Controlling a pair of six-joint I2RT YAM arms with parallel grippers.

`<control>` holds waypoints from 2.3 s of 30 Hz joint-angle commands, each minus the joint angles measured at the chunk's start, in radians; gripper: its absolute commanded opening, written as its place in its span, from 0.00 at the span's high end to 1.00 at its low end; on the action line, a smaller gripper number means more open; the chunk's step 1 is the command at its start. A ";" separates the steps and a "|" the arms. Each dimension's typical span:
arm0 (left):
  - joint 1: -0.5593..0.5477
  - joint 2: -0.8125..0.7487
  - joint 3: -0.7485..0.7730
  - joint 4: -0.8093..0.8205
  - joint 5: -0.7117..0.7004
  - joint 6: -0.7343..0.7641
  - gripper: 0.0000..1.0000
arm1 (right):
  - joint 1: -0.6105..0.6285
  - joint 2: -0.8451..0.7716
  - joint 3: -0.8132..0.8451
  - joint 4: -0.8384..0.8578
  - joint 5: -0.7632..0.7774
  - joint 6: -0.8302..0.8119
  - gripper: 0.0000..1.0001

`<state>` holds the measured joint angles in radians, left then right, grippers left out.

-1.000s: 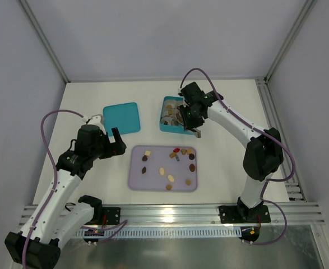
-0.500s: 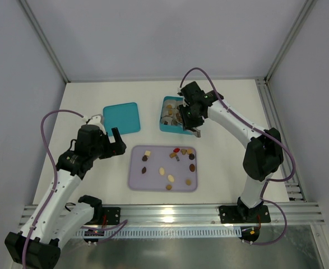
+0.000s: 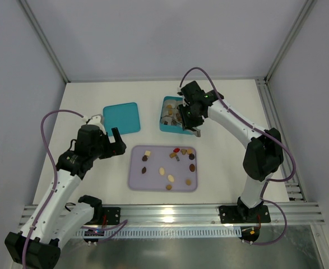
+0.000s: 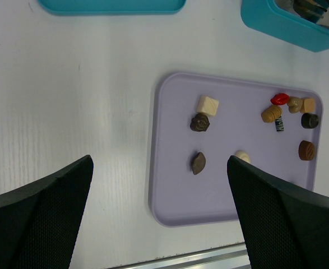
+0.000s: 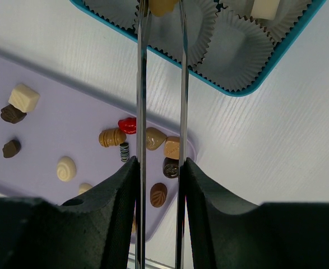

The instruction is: Pack the chocolate

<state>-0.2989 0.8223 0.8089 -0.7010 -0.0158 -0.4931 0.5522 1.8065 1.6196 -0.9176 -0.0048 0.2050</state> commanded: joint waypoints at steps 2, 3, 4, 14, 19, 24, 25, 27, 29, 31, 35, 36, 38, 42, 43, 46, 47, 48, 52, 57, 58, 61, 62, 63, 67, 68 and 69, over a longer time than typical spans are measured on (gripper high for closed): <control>-0.002 -0.012 0.009 0.014 -0.012 0.004 0.00 | -0.003 -0.065 0.048 -0.007 -0.009 -0.018 0.60; -0.002 -0.012 0.009 0.014 -0.012 0.004 0.00 | -0.005 -0.065 0.048 -0.009 -0.009 -0.018 0.61; -0.002 -0.012 0.009 0.014 -0.012 0.002 0.00 | -0.005 -0.065 0.046 -0.009 -0.008 -0.018 0.61; -0.003 -0.009 0.007 0.014 -0.012 0.004 0.00 | -0.012 -0.078 0.043 -0.012 -0.004 -0.021 0.60; -0.003 -0.008 0.009 0.014 -0.012 0.002 0.00 | -0.017 -0.082 0.039 -0.015 -0.006 -0.024 0.60; -0.002 -0.008 0.007 0.014 -0.012 0.001 0.00 | -0.018 -0.078 0.039 -0.014 -0.009 -0.026 0.60; -0.003 -0.009 0.009 0.014 -0.012 0.001 0.00 | -0.021 -0.078 0.039 -0.013 -0.011 -0.027 0.60; -0.002 -0.009 0.009 0.014 -0.013 0.002 0.00 | -0.020 -0.076 0.040 -0.012 -0.012 -0.027 0.60; -0.002 -0.008 0.009 0.014 -0.015 0.001 0.00 | -0.021 -0.075 0.040 -0.009 -0.014 -0.027 0.60; -0.002 -0.008 0.009 0.012 -0.015 0.002 0.00 | -0.021 -0.073 0.040 -0.010 -0.015 -0.029 0.60; -0.002 -0.006 0.009 0.012 -0.013 0.001 0.00 | -0.024 -0.067 0.040 -0.004 -0.018 -0.029 0.57; -0.003 -0.006 0.009 0.012 -0.015 0.001 0.00 | -0.024 -0.067 0.040 -0.007 -0.020 -0.029 0.57; -0.003 -0.006 0.009 0.014 -0.015 0.002 0.00 | -0.024 -0.065 0.042 -0.006 -0.020 -0.029 0.57; -0.003 -0.005 0.009 0.012 -0.015 0.002 0.00 | -0.028 -0.062 0.046 -0.007 -0.020 -0.029 0.57; -0.003 -0.005 0.007 0.012 -0.015 0.001 0.00 | -0.026 -0.064 0.046 -0.006 -0.020 -0.029 0.57; -0.003 -0.003 0.010 0.012 -0.015 0.002 0.00 | -0.026 -0.072 0.056 -0.009 -0.015 -0.026 0.57; -0.002 -0.005 0.009 0.012 -0.015 0.001 0.00 | -0.028 -0.075 0.063 -0.012 -0.009 -0.026 0.57; -0.002 -0.005 0.009 0.012 -0.013 0.002 0.00 | -0.028 -0.078 0.066 -0.013 -0.009 -0.026 0.57; -0.003 -0.008 0.009 0.012 -0.015 0.002 0.00 | -0.032 -0.102 0.075 -0.015 0.000 -0.019 0.57; -0.003 -0.008 0.009 0.012 -0.012 0.001 0.00 | -0.035 -0.160 0.077 -0.035 0.000 -0.013 0.57; -0.002 -0.009 0.009 0.012 -0.012 0.001 0.00 | -0.037 -0.171 0.076 -0.047 0.000 -0.012 0.57; -0.002 -0.009 0.009 0.012 -0.010 0.001 0.00 | -0.035 -0.222 0.062 -0.075 0.032 -0.010 0.57; -0.002 -0.009 0.009 0.012 -0.010 0.001 0.00 | -0.035 -0.251 0.053 -0.081 0.037 -0.010 0.57; -0.003 -0.009 0.009 0.012 -0.009 0.002 0.00 | -0.035 -0.269 0.043 -0.089 0.045 -0.009 0.57; -0.002 -0.014 0.009 0.014 -0.003 0.002 0.00 | -0.035 -0.372 -0.068 -0.128 0.028 0.011 0.57; -0.003 -0.015 0.009 0.014 0.000 0.001 0.00 | -0.035 -0.421 -0.095 -0.135 0.019 0.019 0.57; -0.003 -0.017 0.009 0.014 0.000 0.002 0.01 | -0.035 -0.444 -0.121 -0.138 0.017 0.023 0.58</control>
<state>-0.2993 0.8219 0.8089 -0.7010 -0.0170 -0.4931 0.5205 1.4506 1.5608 -1.0077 0.0132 0.2012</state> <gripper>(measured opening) 0.995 0.431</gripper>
